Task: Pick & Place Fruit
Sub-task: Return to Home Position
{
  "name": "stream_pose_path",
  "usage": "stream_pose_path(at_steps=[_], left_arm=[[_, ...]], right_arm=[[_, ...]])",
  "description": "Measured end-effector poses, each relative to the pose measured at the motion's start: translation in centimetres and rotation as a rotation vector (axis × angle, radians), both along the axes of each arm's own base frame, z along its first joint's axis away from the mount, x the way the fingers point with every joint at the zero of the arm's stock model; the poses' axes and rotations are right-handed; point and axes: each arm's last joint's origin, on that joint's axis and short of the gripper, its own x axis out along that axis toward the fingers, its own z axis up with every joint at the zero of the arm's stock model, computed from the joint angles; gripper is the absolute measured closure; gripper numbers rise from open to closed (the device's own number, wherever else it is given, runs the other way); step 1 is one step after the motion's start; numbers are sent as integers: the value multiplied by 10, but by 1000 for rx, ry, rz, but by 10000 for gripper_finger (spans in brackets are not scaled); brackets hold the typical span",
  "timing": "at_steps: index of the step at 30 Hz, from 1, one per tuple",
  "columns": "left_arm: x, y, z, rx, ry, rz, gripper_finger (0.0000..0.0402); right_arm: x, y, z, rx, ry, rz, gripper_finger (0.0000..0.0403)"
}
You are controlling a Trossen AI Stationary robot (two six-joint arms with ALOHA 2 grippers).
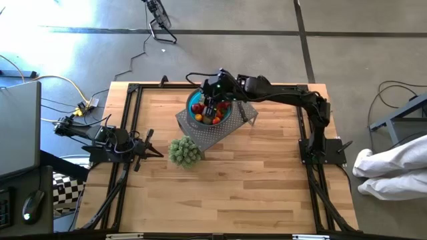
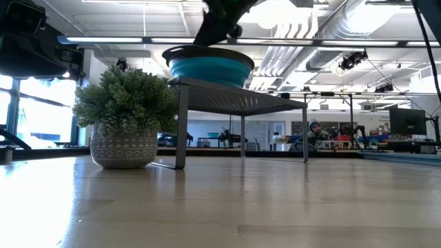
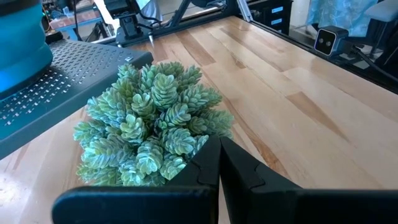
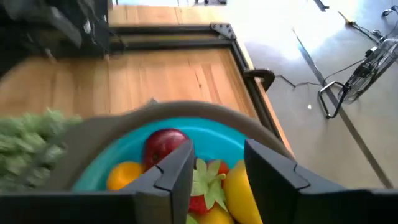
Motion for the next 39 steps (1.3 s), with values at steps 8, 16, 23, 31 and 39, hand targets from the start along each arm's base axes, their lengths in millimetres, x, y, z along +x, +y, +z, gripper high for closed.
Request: stream_pose_path(at_steps=[8,16,23,31,39], left_arm=[[0,0,0,-1,-5,0,400],[1,0,1,-5,-18,0,400],[1,0,1,-15,-16,2,400],[1,0,2,-168,12,38,400],[1,0,3,-238,23,54,400]], right_arm=[[-30,33,29,71,30,72,372],[-49,65,30,71,168,34,400],[-38,92,-5,52,203,83,401],[-36,105,-26,79,181,87,401],[-54,121,-35,125,93,91,401]])
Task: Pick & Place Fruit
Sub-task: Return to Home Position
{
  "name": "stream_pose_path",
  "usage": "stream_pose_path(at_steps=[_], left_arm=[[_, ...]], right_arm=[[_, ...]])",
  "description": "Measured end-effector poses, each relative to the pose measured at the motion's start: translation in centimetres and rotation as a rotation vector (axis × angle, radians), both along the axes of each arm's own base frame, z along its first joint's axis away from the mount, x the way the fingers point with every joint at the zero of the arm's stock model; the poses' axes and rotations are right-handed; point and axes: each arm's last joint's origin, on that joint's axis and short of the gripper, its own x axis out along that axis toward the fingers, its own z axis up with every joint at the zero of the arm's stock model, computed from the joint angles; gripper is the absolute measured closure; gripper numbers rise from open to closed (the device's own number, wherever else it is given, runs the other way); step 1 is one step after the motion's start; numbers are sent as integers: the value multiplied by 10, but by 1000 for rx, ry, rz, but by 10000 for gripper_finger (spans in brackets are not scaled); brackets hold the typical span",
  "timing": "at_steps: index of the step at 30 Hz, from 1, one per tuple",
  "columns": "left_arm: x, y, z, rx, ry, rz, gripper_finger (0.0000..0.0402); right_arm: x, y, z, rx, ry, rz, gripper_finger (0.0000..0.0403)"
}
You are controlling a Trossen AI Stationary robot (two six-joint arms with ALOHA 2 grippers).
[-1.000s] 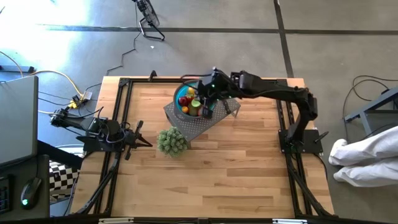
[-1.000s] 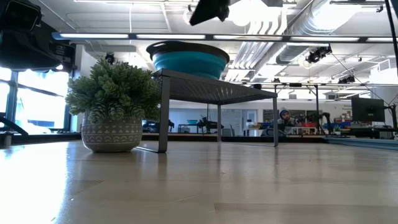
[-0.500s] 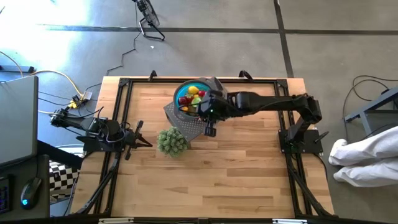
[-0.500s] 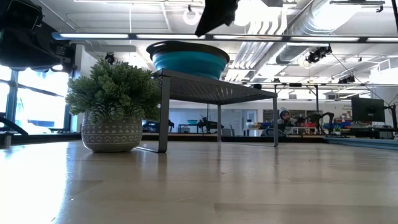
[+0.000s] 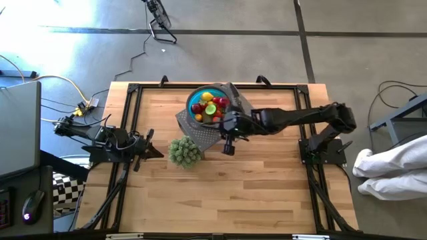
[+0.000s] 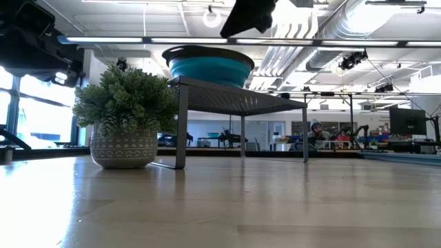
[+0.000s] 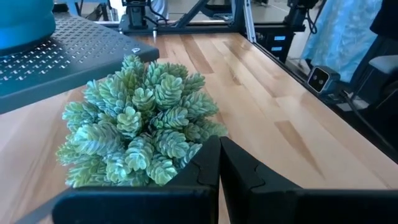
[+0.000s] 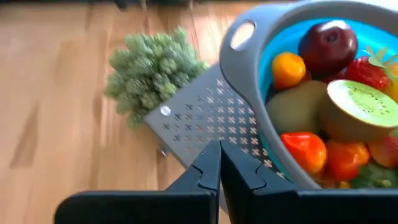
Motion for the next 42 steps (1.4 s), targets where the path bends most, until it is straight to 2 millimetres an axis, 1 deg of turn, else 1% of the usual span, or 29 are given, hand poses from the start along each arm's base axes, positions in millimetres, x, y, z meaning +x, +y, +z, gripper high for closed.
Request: stream_pose_path(at_steps=[2,4,6,8,9,11,13,14,17,18,21,23,25,27,29,31,35,42], left_arm=[[0,0,0,0,2,0,400],[0,0,0,1,2,2,400],[0,0,0,2,1,8,400],[0,0,0,3,1,12,400],[0,0,0,3,1,14,400],[0,0,1,1,-7,13,400],[1,0,4,-8,-42,16,400],[1,0,6,-10,-61,23,400],[2,1,11,-1,-112,50,400],[1,2,12,11,-116,59,400],[0,2,16,29,-131,69,400],[-1,3,17,38,-129,89,400],[-2,4,22,33,-149,99,400],[-3,5,24,45,-143,124,400],[-5,6,29,44,-146,134,400],[-6,7,31,48,-138,146,400],[-7,8,35,45,-148,169,400],[-8,8,37,40,-159,192,401]], right_arm=[[-6,3,-3,16,-48,-3,401],[-15,6,-12,30,-64,-5,401],[-20,9,-17,48,-129,-7,401],[-32,10,-24,65,-145,-12,401],[-35,10,-27,72,-167,-16,401],[-45,12,-29,80,-219,-8,401],[-54,12,-38,81,-219,-5,401],[-58,12,-36,87,-260,0,401],[-76,10,-40,94,-288,-5,401],[-81,10,-36,100,-332,-3,401],[-99,7,-43,98,-336,-7,401],[-110,6,-40,102,-391,-7,401],[-123,5,-43,100,-394,-10,401],[-132,4,-39,98,-439,-19,401],[-141,3,-40,93,-434,-25,401],[-150,2,-37,90,-469,-20,401],[-166,0,-37,78,-497,-12,401],[-195,-4,-47,68,-549,-38,401]])
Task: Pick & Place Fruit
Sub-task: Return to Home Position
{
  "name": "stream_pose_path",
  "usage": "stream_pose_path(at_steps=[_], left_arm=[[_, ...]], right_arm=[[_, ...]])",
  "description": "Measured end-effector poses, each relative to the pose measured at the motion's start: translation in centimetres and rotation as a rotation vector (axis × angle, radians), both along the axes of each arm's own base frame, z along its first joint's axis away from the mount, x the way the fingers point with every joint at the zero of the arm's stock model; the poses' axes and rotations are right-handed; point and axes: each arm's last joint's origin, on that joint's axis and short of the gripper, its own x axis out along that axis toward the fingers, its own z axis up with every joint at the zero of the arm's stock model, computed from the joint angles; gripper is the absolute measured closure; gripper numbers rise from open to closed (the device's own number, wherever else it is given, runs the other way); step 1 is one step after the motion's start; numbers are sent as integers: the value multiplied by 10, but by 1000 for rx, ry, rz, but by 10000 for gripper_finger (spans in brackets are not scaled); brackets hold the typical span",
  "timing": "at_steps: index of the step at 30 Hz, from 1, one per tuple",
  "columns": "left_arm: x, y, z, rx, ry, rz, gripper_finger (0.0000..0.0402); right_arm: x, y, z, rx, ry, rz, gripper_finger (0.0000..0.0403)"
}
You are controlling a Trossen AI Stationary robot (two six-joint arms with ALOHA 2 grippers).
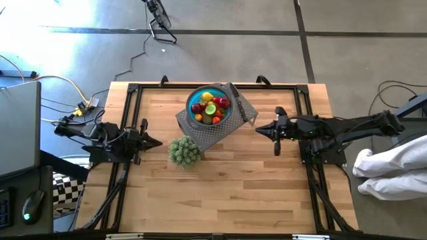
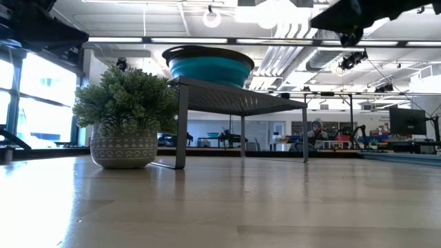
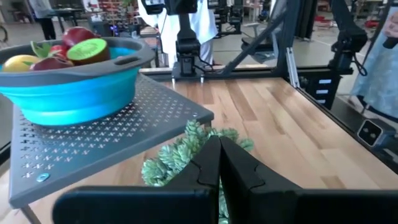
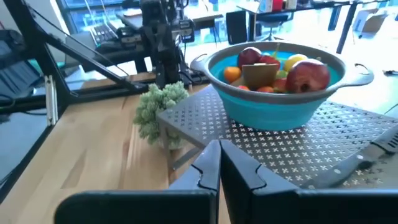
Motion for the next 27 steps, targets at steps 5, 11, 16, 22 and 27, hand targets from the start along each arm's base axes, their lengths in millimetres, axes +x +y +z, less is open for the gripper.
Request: stream_pose_path(at_steps=[5,11,16,22,27], left_arm=[[0,1,0,1,-4,26,401],[0,1,1,22,-6,50,401],[0,1,1,25,-6,50,401],[0,1,0,28,-6,50,401],[0,1,0,30,1,50,401]], right_arm=[[-18,-2,-9,26,-39,-4,401],[-35,-3,-17,35,-84,3,401],[-47,-4,-21,27,-78,2,401],[-60,-6,-19,29,-101,2,401],[-71,-7,-18,31,-120,2,401]])
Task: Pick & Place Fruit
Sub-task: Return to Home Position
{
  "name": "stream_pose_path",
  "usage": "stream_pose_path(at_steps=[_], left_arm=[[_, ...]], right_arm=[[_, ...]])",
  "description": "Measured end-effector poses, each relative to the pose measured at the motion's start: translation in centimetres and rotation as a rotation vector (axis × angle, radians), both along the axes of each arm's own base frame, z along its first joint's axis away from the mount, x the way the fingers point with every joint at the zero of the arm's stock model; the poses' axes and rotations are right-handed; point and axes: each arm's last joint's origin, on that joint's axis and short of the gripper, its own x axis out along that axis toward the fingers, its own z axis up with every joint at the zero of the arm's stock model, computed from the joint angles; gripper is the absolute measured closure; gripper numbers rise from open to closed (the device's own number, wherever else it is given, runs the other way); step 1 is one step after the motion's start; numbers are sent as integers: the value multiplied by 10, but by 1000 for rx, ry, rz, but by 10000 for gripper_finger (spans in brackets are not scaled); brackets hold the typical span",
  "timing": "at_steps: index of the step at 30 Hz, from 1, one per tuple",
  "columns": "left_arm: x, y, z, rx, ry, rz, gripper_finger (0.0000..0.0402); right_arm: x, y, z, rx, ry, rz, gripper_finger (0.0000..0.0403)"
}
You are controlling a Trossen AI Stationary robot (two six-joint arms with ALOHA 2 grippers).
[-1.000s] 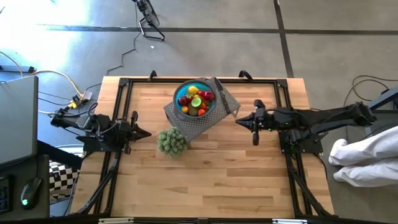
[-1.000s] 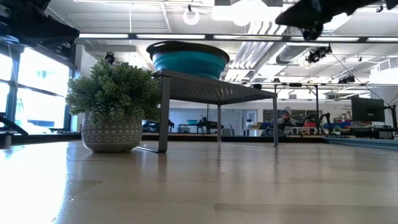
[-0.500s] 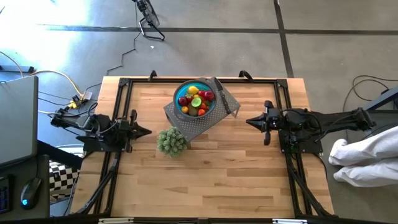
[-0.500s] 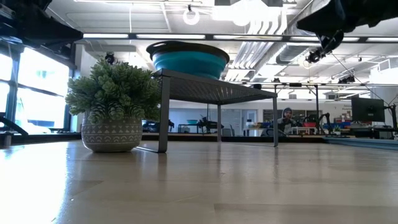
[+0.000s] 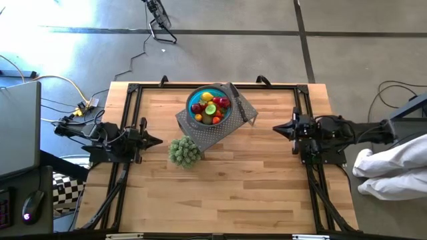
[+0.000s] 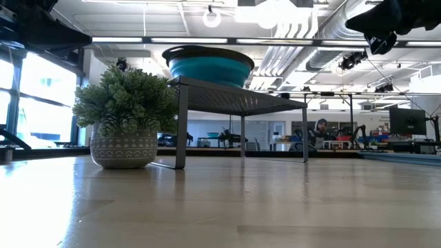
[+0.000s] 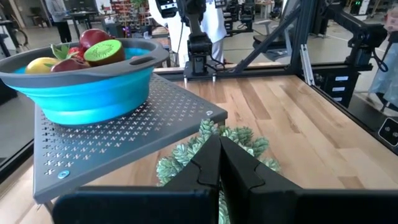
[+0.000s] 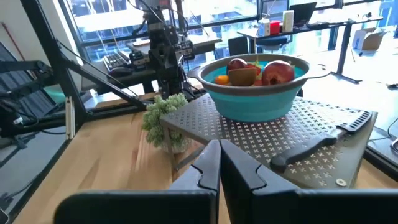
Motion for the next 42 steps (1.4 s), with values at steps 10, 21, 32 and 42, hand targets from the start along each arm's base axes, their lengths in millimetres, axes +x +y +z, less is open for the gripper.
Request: stream_pose_path(at_steps=[10,21,32,42], left_arm=[[0,0,-3,7,26,0,401],[0,0,-3,8,29,0,401],[0,0,-3,8,29,0,401],[0,0,-3,8,28,0,401]], right_arm=[[-20,-3,3,-7,-61,-28,401],[-40,-6,1,6,-110,-61,401],[-40,-6,-3,31,-125,-76,401],[-7,-1,-64,42,-138,-28,401]])
